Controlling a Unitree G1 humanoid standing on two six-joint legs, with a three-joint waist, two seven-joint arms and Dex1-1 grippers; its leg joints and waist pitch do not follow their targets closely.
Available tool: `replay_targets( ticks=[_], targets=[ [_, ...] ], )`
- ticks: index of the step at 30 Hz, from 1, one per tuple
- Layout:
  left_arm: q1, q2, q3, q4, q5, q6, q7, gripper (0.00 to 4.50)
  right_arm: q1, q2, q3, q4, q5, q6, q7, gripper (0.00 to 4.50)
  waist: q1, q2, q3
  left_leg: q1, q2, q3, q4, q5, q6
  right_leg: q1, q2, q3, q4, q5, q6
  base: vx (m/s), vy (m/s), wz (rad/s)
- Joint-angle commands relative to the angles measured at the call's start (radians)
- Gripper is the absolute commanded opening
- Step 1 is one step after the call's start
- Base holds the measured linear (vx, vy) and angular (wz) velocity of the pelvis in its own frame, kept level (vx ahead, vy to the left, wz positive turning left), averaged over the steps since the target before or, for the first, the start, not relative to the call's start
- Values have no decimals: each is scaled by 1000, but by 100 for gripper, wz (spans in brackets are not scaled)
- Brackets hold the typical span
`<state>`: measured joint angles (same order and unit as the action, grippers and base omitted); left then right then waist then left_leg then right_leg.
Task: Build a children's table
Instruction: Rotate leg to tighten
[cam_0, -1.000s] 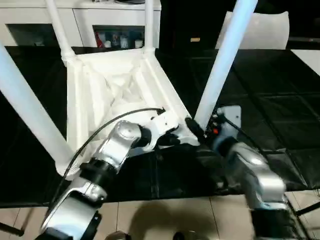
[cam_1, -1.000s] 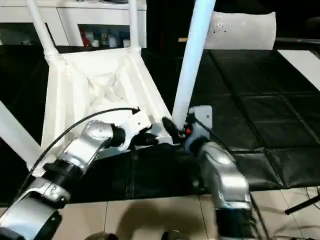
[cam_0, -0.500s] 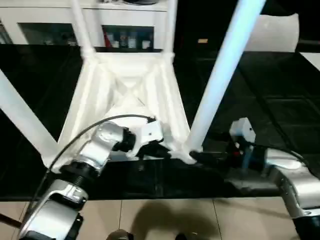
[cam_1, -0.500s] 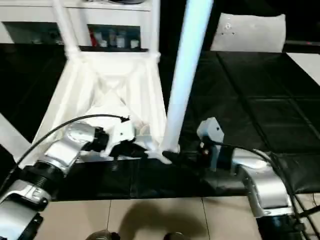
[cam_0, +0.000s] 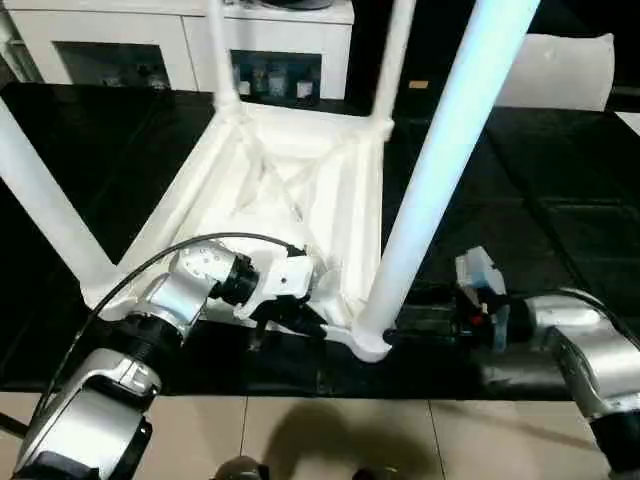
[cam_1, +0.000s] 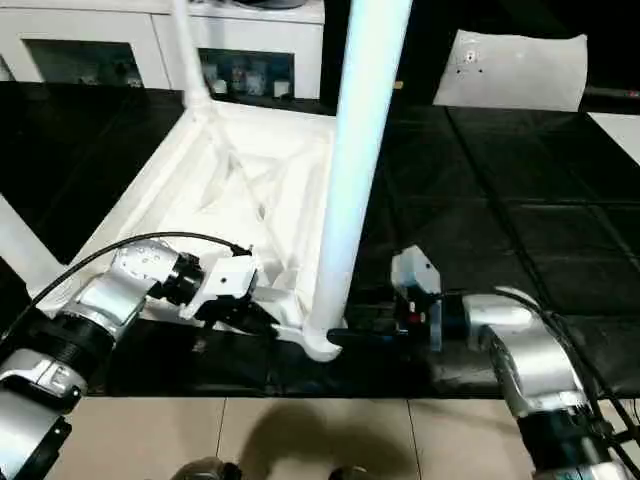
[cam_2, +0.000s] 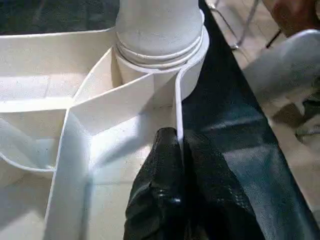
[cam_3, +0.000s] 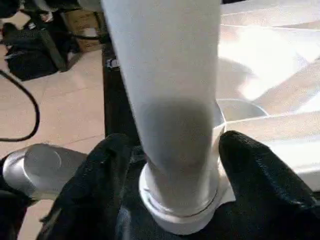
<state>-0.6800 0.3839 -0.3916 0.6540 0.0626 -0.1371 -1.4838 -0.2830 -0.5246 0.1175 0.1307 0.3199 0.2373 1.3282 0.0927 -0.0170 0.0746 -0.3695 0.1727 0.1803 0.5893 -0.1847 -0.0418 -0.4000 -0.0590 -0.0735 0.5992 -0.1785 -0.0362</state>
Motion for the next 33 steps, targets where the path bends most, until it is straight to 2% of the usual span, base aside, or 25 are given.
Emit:
replay_targets(
  ticks=[1,9,14,16,18,20,21,22,25,28,33],
  targets=[
    [-21,-6,-42,-2,13,-29,-58,0,-12,-11,9,13,-9,-16,24,268,-4,-8,-68,14,67,-18,-61,-134,90,52,-97,55,-74,-241,-191,0,0,0],
    [-33,-15,-55,13,11,-50,-77,0,-31,-4,28,33,-7,-33,38,200,-3,-12,-67,12,65,-17,-60,-132,91,53,-97,54,-75,-257,-183,0,0,0],
    [-32,-17,-54,14,12,-51,-80,0,-15,0,45,15,4,-27,48,182,-3,-11,-66,12,66,-18,-61,-132,93,53,-97,55,-75,-250,-186,0,0,0],
    [-33,-17,-54,16,13,-53,-80,0,-5,2,47,5,5,-24,49,178,-3,-11,-64,12,65,-17,-62,-146,87,53,-97,55,-79,-281,-177,0,0,0],
    [-33,-17,-55,19,12,-54,-79,0,3,3,49,-3,5,-23,47,151,-3,-10,-66,12,65,-18,-62,-145,85,54,-98,55,-79,-283,-175,0,0,0],
    [-31,-15,-55,22,10,-54,-80,0,18,10,47,-16,-5,-17,10,151,-2,-7,-67,13,66,-19,-62,-140,87,53,-96,55,-77,-261,-180,0,0,0],
    [-31,-14,-54,23,11,-54,-81,0,14,17,39,-15,12,26,-5,172,-3,-7,-68,12,67,-19,-63,-137,85,54,-96,54,-75,-249,-185,0,0,0],
    [-31,-14,-53,24,12,-56,-81,0,9,19,31,-16,33,72,-13,172,-5,-7,-67,11,66,-20,-64,-137,86,55,-94,53,-75,-247,-187,0,0,0],
    [-31,-14,-52,26,13,-56,-80,0,5,18,23,-22,54,98,-9,185,-4,-7,-65,14,65,-18,-63,-156,81,53,-96,53,-82,-290,-181,0,0,0],
    [-31,-14,-52,28,14,-59,-78,0,5,13,24,-18,42,69,-7,217,-4,-7,-69,15,68,-19,-63,-150,70,52,-97,55,-77,-273,-183,0,0,0],
    [-31,-16,-52,26,15,-60,-79,0,6,17,27,-16,29,51,-16,253,-2,-7,-69,14,67,-18,-62,-140,77,53,-98,55,-74,-236,-195,0,0,0]
  ],
)
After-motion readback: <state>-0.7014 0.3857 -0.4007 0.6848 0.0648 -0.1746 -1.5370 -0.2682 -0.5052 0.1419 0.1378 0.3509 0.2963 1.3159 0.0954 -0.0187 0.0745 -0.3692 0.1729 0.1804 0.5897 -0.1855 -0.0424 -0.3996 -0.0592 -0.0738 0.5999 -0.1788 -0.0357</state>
